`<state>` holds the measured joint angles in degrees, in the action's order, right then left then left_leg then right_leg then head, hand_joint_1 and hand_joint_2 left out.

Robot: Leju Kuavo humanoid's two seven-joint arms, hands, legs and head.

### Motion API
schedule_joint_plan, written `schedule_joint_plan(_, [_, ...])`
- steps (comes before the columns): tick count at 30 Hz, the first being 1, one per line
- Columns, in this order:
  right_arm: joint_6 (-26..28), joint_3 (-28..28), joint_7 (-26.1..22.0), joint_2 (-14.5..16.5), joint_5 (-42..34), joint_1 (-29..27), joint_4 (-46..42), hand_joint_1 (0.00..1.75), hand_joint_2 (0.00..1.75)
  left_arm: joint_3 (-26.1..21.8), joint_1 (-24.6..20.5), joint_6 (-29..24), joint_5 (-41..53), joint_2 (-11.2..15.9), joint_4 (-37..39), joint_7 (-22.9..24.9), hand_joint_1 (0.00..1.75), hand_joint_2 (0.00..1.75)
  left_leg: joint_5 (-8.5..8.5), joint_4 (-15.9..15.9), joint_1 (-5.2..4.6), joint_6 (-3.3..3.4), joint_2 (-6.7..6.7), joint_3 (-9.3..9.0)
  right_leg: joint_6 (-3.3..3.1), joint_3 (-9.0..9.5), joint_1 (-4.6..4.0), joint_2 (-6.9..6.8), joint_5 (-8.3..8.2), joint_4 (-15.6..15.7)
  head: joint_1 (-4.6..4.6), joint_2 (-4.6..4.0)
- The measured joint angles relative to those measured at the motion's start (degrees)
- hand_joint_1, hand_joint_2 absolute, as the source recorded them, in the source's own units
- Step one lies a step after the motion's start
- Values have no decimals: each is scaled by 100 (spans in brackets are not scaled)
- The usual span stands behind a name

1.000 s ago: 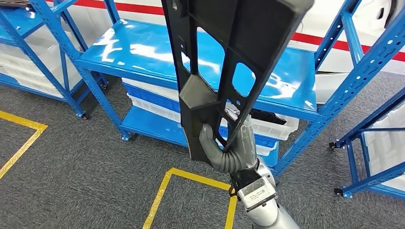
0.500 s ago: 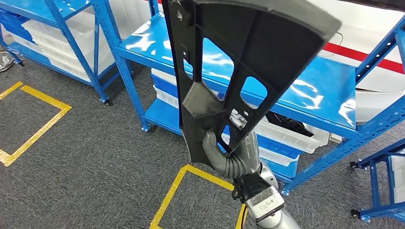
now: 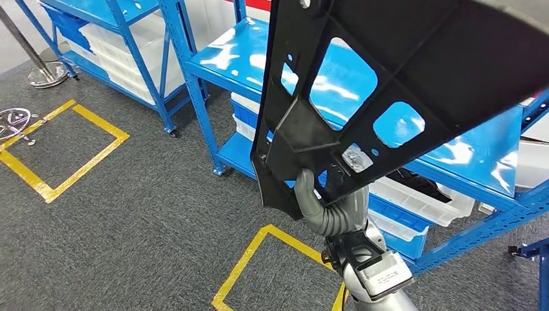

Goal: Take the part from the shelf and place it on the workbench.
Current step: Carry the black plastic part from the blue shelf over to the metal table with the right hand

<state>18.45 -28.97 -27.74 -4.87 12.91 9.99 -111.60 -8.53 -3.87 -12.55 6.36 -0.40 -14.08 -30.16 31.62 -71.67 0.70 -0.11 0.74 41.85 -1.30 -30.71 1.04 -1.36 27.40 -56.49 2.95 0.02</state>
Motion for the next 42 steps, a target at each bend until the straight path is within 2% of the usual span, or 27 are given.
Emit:
schedule_joint_plan(1, [19, -5, -2, -10, -28, 22, 5, 175, 175, 5, -1, -5, -14, 4, 1, -7, 0, 175, 42, -204, 25, -29, -23, 103, 0, -3, -4, -57, 1, -1, -1, 0])
schedule_joint_plan(2, [33, -13, -2, -19, -59, 51, 12, 175, 175, 9, 0, -16, -33, 10, 2, -15, 0, 175, -25, -186, 50, -53, -47, 95, 2, -2, -3, -111, 3, -2, -1, 0])
schedule_joint_plan(3, [46, -25, -2, -28, -94, 94, 22, 175, 175, 9, 0, -34, -61, 19, 3, -26, 0, 175, -193, 89, 75, -71, -97, -51, 9, 2, -1, -164, 8, -4, -1, 0])
schedule_joint_plan(5, [64, -54, -2, -44, -155, 207, 39, 175, 175, 9, -10, -71, -104, 40, 4, -54, 0, 175, -524, 923, 93, -72, -316, -505, 57, 18, -28, -260, 37, -18, 2, 0])
schedule_joint_plan(6, [69, -69, -2, -51, -175, 263, 47, 175, 175, 9, -17, -85, -122, 48, 5, -67, 0, 175, -613, 1219, 83, -49, -391, -664, 92, 24, -50, -304, 53, -25, 13, 0])
schedule_joint_plan(7, [72, -81, -2, -57, -185, 306, 51, 175, 175, 10, -22, -92, -129, 51, 5, -75, 0, 175, -632, 1349, 65, -18, -428, -729, 129, 29, -72, -343, 67, -31, 24, 0])
schedule_joint_plan(9, [74, -105, -2, -69, -216, 360, 65, 175, 175, 11, -23, -98, -143, 53, 13, -84, 0, 175, -636, 1357, 23, 55, -325, -707, 197, 40, -93, -428, 75, -21, 43, 0])
schedule_joint_plan(11, [74, -137, -1, -90, -303, 399, 78, 175, 175, 11, -17, -99, -162, 53, 26, -87, 0, 175, -683, 1415, 18, 143, -221, -723, 255, 12, -82, -350, 149, -104, 47, 0])
schedule_joint_plan(13, [72, -167, 2, -128, -407, 429, 96, 175, 175, 11, -22, -102, -193, 54, 34, -90, 0, 175, -733, 1464, 29, 230, -109, -736, 235, -208, -50, -88, 420, -600, 54, 0])
schedule_joint_plan(15, [67, -194, 6, -177, -468, 439, 133, 175, 175, 10, -29, -107, -216, 55, 38, -91, 0, 175, -747, 1467, 21, 263, 20, -716, 197, -587, -34, 77, 749, -1391, 59, 0])
schedule_joint_plan(16, [64, -207, 8, -199, -481, 439, 158, 175, 175, 10, -25, -108, -219, 54, 41, -91, 0, 175, -750, 1466, 18, 265, 91, -709, 213, -722, -31, 102, 824, -1650, 60, 0])
schedule_joint_plan(17, [63, -221, 9, -215, -487, 440, 182, 175, 175, 9, -18, -108, -221, 51, 43, -93, 0, 175, -752, 1463, 16, 265, 161, -706, 250, -751, -31, 113, 799, -1688, 60, 0])
schedule_joint_plan(18, [63, -233, 9, -226, -490, 444, 202, 175, 175, 9, -13, -107, -222, 48, 45, -96, 0, 175, -754, 1457, 16, 262, 233, -707, 300, -663, -28, 126, 682, -1495, 59, 0])
schedule_joint_plan(19, [63, -244, 9, -234, -491, 452, 217, 175, 175, 10, -11, -107, -223, 44, 45, -99, 0, 175, -754, 1446, 19, 254, 305, -708, 351, -472, -16, 169, 497, -1095, 60, 0])
schedule_joint_plan(21, [63, -268, 9, -247, -491, 476, 240, 175, 175, 10, -11, -107, -225, 39, 45, -103, 0, 175, -751, 1410, 14, 213, 428, -693, 379, -133, 4, 302, 203, -350, 60, 0])
schedule_joint_plan(23, [63, -291, 10, -259, -492, 500, 257, 175, 175, 9, -2, -107, -227, 40, 46, -107, 0, 175, -765, 1401, 2, 146, 508, -655, 312, -37, -10, 350, 111, -112, 57, 0])
schedule_joint_plan(25, [63, -311, 10, -266, -494, 522, 268, 175, 175, 10, 16, -107, -229, 42, 52, -114, 0, 175, -784, 1412, 7, 82, 535, -625, 229, -33, -7, 274, 70, -100, 52, 0])
schedule_joint_plan(27, [63, -331, 9, -267, -494, 540, 272, 175, 175, 11, 22, -113, -232, 40, 58, -126, 0, 175, -652, 1227, 4, 36, 334, -537, 137, -22, 27, 189, 39, -75, 35, 0])
schedule_joint_plan(29, [54, -351, 10, -268, -517, 545, 274, 175, 175, 13, 5, -132, -251, 39, 60, -136, 0, 175, -273, 554, 0, -4, 54, -230, 66, -16, 15, 80, 36, -67, 15, 0])
schedule_joint_plan(31, [25, -381, 13, -275, -566, 544, 282, 175, 175, 15, -5, -160, -275, 30, 63, -138, 0, 175, 27, -185, 8, -30, -38, 122, 42, -19, -19, -40, 44, -68, 9, 0])
schedule_joint_plan(32, [12, -403, 14, -279, -585, 544, 285, 175, 175, 15, -3, -172, -286, 23, 66, -139, 0, 175, 25, -299, 9, -31, -50, 176, 39, -18, -29, -96, 47, -68, 8, 0])
schedule_joint_plan(33, [4, -424, 14, -282, -596, 544, 287, 175, 175, 16, -1, -181, -292, 19, 68, -141, 0, 175, -82, -174, 10, -24, -66, 106, 37, -14, -35, -149, 51, -68, 8, 0])
schedule_joint_plan(35, [2, -454, 14, -284, -599, 548, 289, 175, 175, 17, -3, -189, -299, 17, 70, -151, 0, 175, -428, 601, 0, 17, -206, -322, 36, 5, -51, -247, 65, -69, 8, 0])
schedule_joint_plan(37, [2, -467, 14, -288, -601, 554, 288, 175, 175, 18, -13, -190, -299, 16, 70, -162, 0, 175, -614, 1227, -38, 74, -373, -665, 59, 12, -104, -327, 90, -74, 17, 0])
schedule_joint_plan(38, [2, -473, 15, -290, -601, 556, 288, 175, 175, 18, -15, -191, -298, 15, 70, -166, 0, 175, -622, 1335, -60, 97, -408, -713, 76, 11, -127, -362, 100, -76, 24, 0])
schedule_joint_plan(40, [2, -486, 16, -293, -607, 559, 288, 175, 175, 18, -13, -193, -297, 12, 73, -170, 0, 175, -643, 1368, -73, 148, -300, -700, 119, 13, -149, -429, 116, -74, 34, 0])
schedule_joint_plan(42, [2, -492, 15, -297, -617, 557, 286, 175, 175, 20, -12, -197, -297, 7, 76, -166, 0, 175, -692, 1428, -52, 219, -201, -721, 156, -43, -136, -295, 212, -212, 39, 0])
